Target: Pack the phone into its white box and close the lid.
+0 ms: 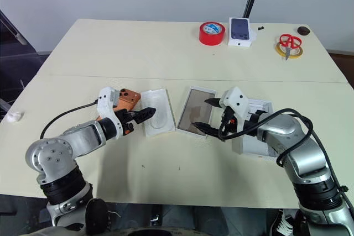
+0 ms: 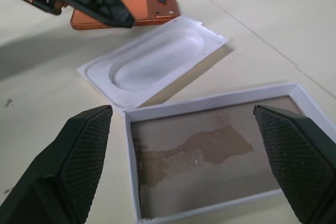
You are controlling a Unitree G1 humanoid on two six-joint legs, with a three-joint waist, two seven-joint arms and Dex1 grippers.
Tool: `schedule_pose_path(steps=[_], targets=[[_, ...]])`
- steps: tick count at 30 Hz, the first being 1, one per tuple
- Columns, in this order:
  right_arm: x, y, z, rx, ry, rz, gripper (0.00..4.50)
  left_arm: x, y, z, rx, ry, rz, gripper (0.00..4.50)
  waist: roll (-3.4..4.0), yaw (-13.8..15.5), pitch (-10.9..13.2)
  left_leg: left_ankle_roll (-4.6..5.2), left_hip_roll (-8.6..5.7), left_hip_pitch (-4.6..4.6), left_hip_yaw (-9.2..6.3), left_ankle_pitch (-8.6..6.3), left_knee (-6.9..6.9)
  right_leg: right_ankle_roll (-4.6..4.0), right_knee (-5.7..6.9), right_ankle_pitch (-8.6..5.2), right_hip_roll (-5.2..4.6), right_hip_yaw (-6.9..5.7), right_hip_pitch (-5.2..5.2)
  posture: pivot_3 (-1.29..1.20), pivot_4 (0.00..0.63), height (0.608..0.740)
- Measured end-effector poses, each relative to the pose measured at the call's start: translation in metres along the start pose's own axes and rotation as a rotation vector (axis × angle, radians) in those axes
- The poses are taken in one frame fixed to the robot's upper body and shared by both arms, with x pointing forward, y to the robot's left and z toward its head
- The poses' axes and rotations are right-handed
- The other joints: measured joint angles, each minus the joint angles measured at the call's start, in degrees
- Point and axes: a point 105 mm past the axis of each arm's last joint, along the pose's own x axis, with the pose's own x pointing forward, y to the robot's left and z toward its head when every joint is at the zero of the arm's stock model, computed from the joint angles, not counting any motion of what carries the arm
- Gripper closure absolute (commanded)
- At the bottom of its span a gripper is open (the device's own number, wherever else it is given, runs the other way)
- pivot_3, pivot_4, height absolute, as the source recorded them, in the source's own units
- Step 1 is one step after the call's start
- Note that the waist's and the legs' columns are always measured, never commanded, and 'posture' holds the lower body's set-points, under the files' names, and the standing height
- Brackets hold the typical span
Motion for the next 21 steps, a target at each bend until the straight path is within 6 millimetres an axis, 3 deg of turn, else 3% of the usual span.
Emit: schedule_pose_path(steps=[9, 13, 19, 21], targets=[[0.002, 0.002, -0.001, -0.003, 0.002, 0.013, 0.00, 0.015, -0.008, -0.011, -0.093, 0.029, 0.007, 0.01, -0.02, -0.02, 0.01, 0.00, 0.00, 0.00, -0.01, 0.00, 0.00, 0.00, -0.01, 0.00, 0.01, 0.00, 0.01, 0.00, 0.150, 0.718], [0.002, 0.003, -0.001, -0.004, 0.003, 0.018, 0.00, 0.019, -0.008, -0.013, -0.129, 0.040, 0.005, 1.30, -0.02, 0.03, 0.01, 0.00, -0.02, 0.00, -0.01, 0.00, 0.00, 0.00, -0.03, 0.00, -0.01, 0.00, 0.03, 0.00, 0.150, 0.718], [0.001, 0.003, -0.001, -0.008, 0.009, 0.019, 0.00, 0.023, 0.002, -0.019, -0.195, 0.058, 0.033, 4.39, -0.04, -0.02, 0.02, 0.00, -0.02, 0.00, -0.03, 0.00, 0.00, 0.00, -0.03, 0.00, 0.00, -0.02, 0.02, 0.00, 0.150, 0.718], [0.001, 0.003, -0.002, -0.007, 0.011, 0.020, 0.00, 0.022, 0.004, -0.017, -0.204, 0.052, 0.041, 4.46, -0.04, -0.02, 0.02, 0.00, -0.02, 0.00, -0.03, 0.00, 0.00, 0.00, -0.03, 0.00, 0.00, -0.02, 0.02, 0.00, 0.150, 0.718]])
